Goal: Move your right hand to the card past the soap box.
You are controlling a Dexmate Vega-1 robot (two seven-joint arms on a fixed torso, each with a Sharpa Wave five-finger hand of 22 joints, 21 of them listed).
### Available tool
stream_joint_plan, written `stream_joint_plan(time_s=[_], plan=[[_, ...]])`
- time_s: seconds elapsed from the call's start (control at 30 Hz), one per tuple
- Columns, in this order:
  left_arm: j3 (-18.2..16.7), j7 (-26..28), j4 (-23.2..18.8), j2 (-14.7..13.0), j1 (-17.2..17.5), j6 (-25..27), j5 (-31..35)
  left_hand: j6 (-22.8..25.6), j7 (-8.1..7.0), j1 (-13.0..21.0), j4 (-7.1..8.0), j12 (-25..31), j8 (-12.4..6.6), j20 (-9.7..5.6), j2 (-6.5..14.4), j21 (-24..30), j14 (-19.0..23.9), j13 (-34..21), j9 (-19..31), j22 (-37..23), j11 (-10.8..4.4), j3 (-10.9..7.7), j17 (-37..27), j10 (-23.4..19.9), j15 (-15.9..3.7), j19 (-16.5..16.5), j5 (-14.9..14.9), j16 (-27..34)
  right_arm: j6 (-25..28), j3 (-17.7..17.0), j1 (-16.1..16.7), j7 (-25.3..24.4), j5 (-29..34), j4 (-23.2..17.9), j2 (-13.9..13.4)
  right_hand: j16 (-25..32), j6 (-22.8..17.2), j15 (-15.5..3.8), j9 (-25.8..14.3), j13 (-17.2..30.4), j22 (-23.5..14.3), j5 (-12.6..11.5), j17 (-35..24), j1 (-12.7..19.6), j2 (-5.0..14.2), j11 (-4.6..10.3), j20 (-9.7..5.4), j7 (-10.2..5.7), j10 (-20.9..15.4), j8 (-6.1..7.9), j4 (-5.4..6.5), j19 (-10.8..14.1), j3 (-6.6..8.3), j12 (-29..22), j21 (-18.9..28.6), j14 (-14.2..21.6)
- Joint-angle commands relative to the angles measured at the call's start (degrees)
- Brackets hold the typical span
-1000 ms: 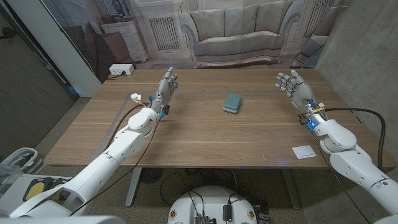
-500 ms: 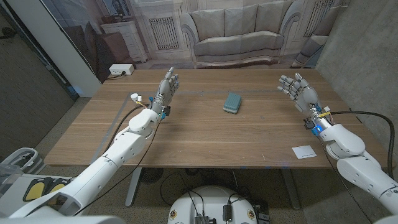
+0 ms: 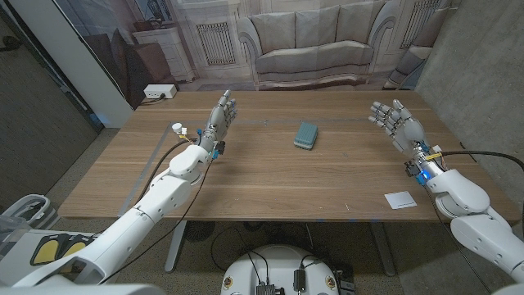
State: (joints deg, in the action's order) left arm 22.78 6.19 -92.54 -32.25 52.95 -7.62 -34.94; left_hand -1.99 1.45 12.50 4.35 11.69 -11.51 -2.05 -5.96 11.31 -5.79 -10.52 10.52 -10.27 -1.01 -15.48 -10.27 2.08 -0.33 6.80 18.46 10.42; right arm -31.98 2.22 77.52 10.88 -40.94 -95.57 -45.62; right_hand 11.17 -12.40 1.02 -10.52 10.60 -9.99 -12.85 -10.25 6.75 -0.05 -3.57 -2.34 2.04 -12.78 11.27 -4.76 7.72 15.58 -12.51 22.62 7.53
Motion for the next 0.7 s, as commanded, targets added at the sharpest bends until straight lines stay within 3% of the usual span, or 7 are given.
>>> stream_joint_plan(time_s=[0.03,0.7], plan=[[-0.3,-0.1,-1.1,-0.7,0.8,-0.5,0.2,0.5,0.16,0.4,-0.20,0.3,-0.35,-0.57,0.2,0.2,0.4,-0.2,0.3,-0.1,-0.19,-0.16,-0.1,-0.3,-0.09,0.5,0.1,0.5,-2.0,-2.6,4.5,-0.7,1.6,-2.4,0.5,-0.1,-0.4,0.29,-0.3,0.0,-0.2,0.1,-0.3,0.1,0.20,-0.03,-1.60,-0.04,-0.8,0.16,-0.43,0.7,0.22,-0.3,-0.3,0.7],[0.7,-2.3,2.0,0.6,-1.9,-1.2,0.2,0.6,0.01,0.5,-0.25,0.2,-0.32,-0.50,0.3,0.2,0.5,-0.2,0.3,-0.1,-0.44,0.02,-0.1,-0.4,-0.09,0.5,0.0,0.4,-2.0,-7.5,10.4,-3.2,4.1,-5.9,1.4,0.0,-0.7,0.14,-0.3,0.0,-0.3,0.1,-0.2,0.2,0.17,0.32,-1.67,-0.35,-1.1,0.17,-0.63,1.2,0.16,-0.3,-0.7,1.1]])
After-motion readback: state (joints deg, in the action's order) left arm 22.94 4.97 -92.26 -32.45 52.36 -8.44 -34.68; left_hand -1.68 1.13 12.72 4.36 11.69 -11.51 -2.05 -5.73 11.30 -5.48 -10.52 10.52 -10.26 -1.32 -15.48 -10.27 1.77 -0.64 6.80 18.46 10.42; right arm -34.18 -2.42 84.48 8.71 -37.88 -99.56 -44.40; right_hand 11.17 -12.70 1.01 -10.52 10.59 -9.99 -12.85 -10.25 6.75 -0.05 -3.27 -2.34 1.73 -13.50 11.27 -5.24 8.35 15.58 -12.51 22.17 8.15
